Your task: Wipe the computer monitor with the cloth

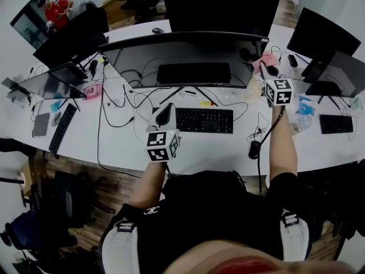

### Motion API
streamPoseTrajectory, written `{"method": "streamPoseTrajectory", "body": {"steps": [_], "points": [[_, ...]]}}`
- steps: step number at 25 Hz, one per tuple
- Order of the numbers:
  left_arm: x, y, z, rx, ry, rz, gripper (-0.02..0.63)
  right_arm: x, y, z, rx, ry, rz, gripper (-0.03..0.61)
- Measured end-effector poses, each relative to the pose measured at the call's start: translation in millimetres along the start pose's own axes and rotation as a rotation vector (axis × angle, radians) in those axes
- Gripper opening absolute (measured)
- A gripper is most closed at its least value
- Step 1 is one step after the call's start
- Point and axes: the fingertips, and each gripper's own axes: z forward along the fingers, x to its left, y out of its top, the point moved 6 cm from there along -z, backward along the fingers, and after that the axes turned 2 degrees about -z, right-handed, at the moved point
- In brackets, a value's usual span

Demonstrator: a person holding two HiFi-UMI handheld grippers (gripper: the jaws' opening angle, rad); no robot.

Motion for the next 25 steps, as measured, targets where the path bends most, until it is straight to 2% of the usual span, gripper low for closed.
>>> {"method": "streamPoseTrajectory", "body": {"steps": [25], "points": [[6.5,-1.0,-5.2,-0.004,0.022,-0.008,0.051,28.3,-106.5,24.1,0.208,0.070,0.027,0.012]]}}
